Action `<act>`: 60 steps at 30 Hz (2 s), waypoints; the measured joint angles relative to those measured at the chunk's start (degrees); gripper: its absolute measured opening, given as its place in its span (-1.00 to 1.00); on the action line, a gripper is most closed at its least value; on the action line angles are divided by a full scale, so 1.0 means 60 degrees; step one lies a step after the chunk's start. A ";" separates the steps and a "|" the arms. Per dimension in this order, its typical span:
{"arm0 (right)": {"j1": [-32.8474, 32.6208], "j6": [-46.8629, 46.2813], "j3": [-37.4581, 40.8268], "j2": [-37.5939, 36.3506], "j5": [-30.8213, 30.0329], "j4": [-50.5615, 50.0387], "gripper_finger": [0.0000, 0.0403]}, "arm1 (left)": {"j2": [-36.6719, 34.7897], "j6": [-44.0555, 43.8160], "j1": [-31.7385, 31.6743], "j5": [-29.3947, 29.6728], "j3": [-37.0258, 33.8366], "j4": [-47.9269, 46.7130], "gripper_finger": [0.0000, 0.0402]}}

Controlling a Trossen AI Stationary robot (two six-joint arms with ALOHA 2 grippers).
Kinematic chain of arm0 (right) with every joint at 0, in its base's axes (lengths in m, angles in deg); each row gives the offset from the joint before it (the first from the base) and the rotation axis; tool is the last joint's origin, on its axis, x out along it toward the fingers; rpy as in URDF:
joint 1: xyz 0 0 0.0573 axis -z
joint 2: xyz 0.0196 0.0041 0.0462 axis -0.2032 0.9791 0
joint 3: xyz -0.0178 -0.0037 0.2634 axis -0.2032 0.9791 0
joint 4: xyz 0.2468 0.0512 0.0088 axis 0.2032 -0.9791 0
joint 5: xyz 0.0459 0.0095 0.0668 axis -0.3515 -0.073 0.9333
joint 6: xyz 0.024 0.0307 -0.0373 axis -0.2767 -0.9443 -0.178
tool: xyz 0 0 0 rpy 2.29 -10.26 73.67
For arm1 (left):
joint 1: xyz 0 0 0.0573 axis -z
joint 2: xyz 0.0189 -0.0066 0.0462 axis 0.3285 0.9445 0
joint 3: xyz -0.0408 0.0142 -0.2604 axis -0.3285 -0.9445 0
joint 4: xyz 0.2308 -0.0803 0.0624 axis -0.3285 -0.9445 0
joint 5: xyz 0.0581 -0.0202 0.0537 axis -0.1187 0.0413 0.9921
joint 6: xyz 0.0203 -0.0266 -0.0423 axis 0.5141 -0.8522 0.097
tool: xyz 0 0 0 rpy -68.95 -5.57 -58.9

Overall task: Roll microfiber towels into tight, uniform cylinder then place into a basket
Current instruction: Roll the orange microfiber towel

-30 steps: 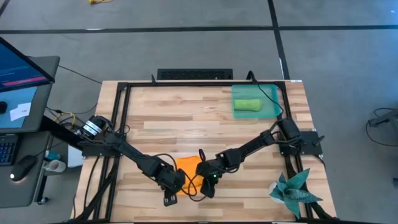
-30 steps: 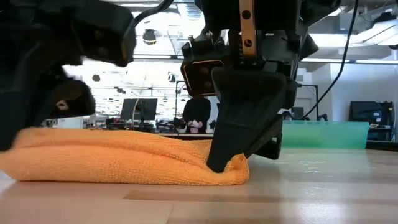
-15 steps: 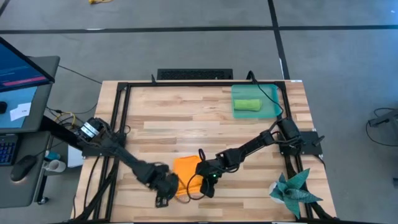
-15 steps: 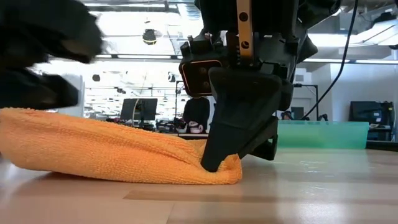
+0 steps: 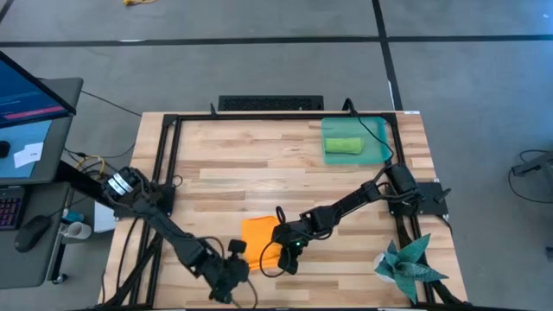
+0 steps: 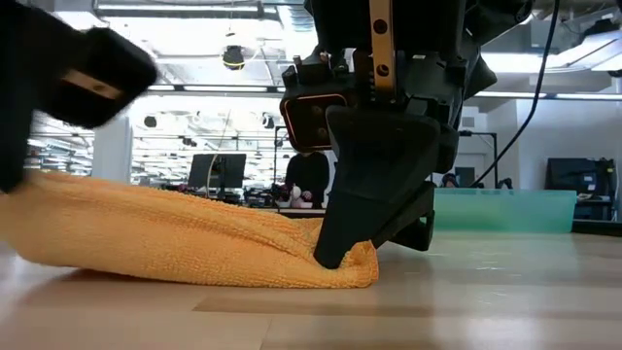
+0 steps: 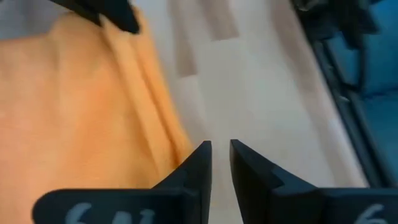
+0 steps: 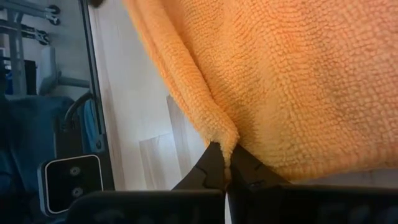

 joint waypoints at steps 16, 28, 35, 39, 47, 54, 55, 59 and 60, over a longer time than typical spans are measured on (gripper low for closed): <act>0.0007 0.0212 0.0000 0.0014 0.0295 -0.0004 -0.92 | -0.0011 -0.1321 -0.1094 -0.0037 -0.1126 0.0334 -0.98; 0.0091 0.0042 -0.0007 0.0011 0.0370 -0.0014 -0.46 | -0.0029 -0.2246 -0.1119 -0.0453 -0.1578 0.0732 -0.99; 0.0149 0.0238 0.0047 -0.0611 0.0304 -0.0824 -0.34 | -0.0011 -0.2316 -0.1198 -0.0321 -0.1596 0.0801 -0.99; 0.0138 0.0670 0.0047 -0.1297 -0.0326 -0.2058 -0.32 | -0.0007 -0.2314 -0.1249 -0.0331 -0.1596 0.0801 -0.99; -0.0710 0.3498 0.0062 -0.2444 -0.2729 -0.2203 -0.34 | 0.0004 -0.2317 -0.1254 -0.0246 -0.1615 0.0874 -0.99; -0.1391 0.4432 0.0084 -0.2098 -0.3042 -0.0586 -0.34 | 0.0014 -0.2280 -0.1254 -0.0144 -0.1625 0.0950 -0.99; -0.1392 0.4460 0.0078 -0.2067 -0.3113 -0.0484 -0.35 | 0.0015 -0.2280 -0.1254 -0.0108 -0.1622 0.0960 -0.99; -0.1212 0.4390 0.0106 -0.1627 -0.3049 -0.0318 -0.40 | 0.0015 -0.2294 -0.1282 -0.0065 -0.1622 0.1010 -0.99; -0.1146 0.4395 0.0087 -0.1450 -0.2854 -0.0006 -0.42 | 0.0018 -0.2295 -0.1295 -0.0061 -0.1622 0.1014 -0.99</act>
